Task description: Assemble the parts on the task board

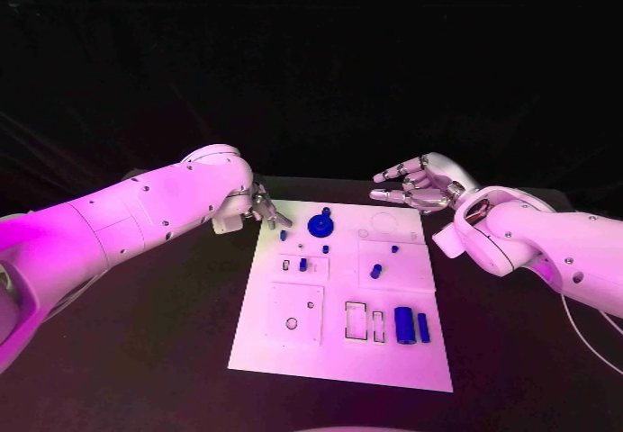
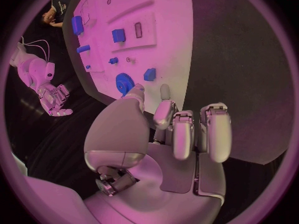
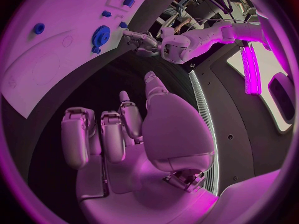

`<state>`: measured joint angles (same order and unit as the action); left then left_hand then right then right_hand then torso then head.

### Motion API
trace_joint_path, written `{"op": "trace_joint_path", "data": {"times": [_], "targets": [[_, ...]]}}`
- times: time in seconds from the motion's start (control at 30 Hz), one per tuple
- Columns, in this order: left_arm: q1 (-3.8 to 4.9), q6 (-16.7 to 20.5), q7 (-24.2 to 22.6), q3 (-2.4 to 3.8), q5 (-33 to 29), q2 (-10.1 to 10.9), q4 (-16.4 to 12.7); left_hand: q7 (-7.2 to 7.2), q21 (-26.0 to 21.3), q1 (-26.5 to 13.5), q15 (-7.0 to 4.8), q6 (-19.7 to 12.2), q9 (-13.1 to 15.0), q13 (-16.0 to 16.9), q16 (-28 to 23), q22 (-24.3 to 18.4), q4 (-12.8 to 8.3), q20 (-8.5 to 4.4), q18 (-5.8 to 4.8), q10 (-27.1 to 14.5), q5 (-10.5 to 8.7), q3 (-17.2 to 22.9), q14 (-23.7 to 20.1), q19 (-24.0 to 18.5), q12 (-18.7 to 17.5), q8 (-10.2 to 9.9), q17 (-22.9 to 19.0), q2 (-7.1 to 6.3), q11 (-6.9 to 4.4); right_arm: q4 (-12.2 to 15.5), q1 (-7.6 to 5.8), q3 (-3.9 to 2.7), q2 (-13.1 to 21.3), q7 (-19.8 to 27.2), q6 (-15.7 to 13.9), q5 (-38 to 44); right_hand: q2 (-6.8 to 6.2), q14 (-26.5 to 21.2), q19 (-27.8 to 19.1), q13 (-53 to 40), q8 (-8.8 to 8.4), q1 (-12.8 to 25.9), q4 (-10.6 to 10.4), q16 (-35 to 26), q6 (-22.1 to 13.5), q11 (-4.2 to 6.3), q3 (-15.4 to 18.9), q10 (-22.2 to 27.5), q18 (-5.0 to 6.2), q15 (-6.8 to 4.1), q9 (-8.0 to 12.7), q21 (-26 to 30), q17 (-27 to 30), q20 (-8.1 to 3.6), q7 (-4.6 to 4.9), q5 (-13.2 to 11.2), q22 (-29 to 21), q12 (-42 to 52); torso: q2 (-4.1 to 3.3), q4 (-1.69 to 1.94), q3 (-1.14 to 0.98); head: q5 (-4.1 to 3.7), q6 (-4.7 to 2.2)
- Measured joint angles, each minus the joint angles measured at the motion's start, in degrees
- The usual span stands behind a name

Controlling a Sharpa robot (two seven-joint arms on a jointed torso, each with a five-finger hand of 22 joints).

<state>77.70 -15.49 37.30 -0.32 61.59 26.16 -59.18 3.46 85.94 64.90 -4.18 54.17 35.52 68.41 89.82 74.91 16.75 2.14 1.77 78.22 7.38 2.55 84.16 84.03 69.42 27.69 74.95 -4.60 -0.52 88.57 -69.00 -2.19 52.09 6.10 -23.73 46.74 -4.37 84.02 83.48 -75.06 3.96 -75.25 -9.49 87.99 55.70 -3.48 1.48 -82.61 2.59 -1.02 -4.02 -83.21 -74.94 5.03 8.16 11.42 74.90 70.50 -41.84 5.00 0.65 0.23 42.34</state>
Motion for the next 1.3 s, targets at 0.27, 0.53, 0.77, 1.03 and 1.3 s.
{"op": "trace_joint_path", "data": {"times": [0.27,0.53,0.77,1.03,1.3], "targets": [[-0.04,-0.3,-0.8,-0.03,0.0,-0.4,0.2,-0.20,0.5,-0.2,0.00,0.6,-0.3,0.5,0.0,0.0,0.0,0.00,0.00,0.4,0.00,0.0,0.0,0.0,0.7,0.0,0.0,0.23,-0.42,-0.1,0.01,0.00,-0.1,0.0,0.0,0.0,0.00,0.0,0.0,0.0,0.00,0.0,0.0,0.0,0.0,0.00,0.0,0.0,0.00,0.00,0.0,0.0,0.0,0.00,0.00,0.0,0.0,0.0,0.04,0.02,-0.10,-0.03,0.01],[-0.11,-1.2,-1.0,-0.07,0.0,-0.7,0.4,-0.62,0.6,1.5,0.00,1.4,-0.7,0.7,0.0,0.0,-0.1,0.00,0.00,0.6,0.00,0.0,0.0,0.0,0.9,0.0,0.0,0.94,-0.62,0.0,0.02,0.01,-0.1,0.0,0.0,0.0,0.00,0.0,0.0,0.0,0.00,0.0,0.0,0.0,0.0,0.00,0.0,0.0,0.00,0.00,0.0,0.0,0.0,0.00,0.00,0.0,0.0,0.0,0.05,0.01,-0.12,0.04,-0.14],[-0.23,-2.1,-1.0,-0.12,0.0,-1.1,0.8,-0.72,0.8,2.7,0.00,1.9,-0.8,0.9,0.0,0.0,-0.3,0.00,0.00,0.8,0.01,0.3,0.0,0.0,1.2,0.2,0.0,1.29,-0.82,0.0,0.02,0.01,-0.1,0.0,0.0,0.0,0.00,0.0,0.0,0.0,0.00,0.0,0.0,0.0,0.0,0.00,0.0,0.0,0.00,0.00,0.0,0.0,0.0,0.00,0.00,0.0,0.0,0.0,0.05,0.01,-0.12,-0.02,-0.08],[-0.39,-3.1,-1.0,-0.17,0.0,-1.3,1.0,-0.72,0.8,3.2,0.00,1.9,-0.8,0.9,0.0,0.0,-0.4,0.00,0.00,0.8,0.04,0.4,0.0,0.0,1.2,0.5,0.0,1.42,-0.82,0.0,0.02,0.01,-0.1,0.0,0.1,0.0,0.00,0.0,0.0,0.0,0.00,0.0,0.0,0.0,0.0,0.00,0.0,0.0,0.00,0.00,0.0,0.0,0.0,0.00,0.00,0.0,0.0,0.0,0.05,0.02,-0.11,-0.13,0.02],[-0.44,-3.5,-1.0,-0.18,0.0,-1.4,1.1,-0.93,0.8,4.0,-0.21,2.1,-0.8,1.0,0.0,0.0,-0.5,-0.01,0.00,1.0,0.04,0.5,-0.2,0.0,1.2,0.7,0.0,1.67,-1.03,0.0,0.02,0.01,-0.2,0.0,0.1,0.0,0.00,0.0,0.0,0.0,0.00,0.0,0.0,0.0,0.0,0.00,0.0,0.0,0.00,0.00,0.0,0.0,0.0,0.00,0.00,0.0,0.0,0.0,0.05,0.03,-0.08,-0.07,0.18]]}}
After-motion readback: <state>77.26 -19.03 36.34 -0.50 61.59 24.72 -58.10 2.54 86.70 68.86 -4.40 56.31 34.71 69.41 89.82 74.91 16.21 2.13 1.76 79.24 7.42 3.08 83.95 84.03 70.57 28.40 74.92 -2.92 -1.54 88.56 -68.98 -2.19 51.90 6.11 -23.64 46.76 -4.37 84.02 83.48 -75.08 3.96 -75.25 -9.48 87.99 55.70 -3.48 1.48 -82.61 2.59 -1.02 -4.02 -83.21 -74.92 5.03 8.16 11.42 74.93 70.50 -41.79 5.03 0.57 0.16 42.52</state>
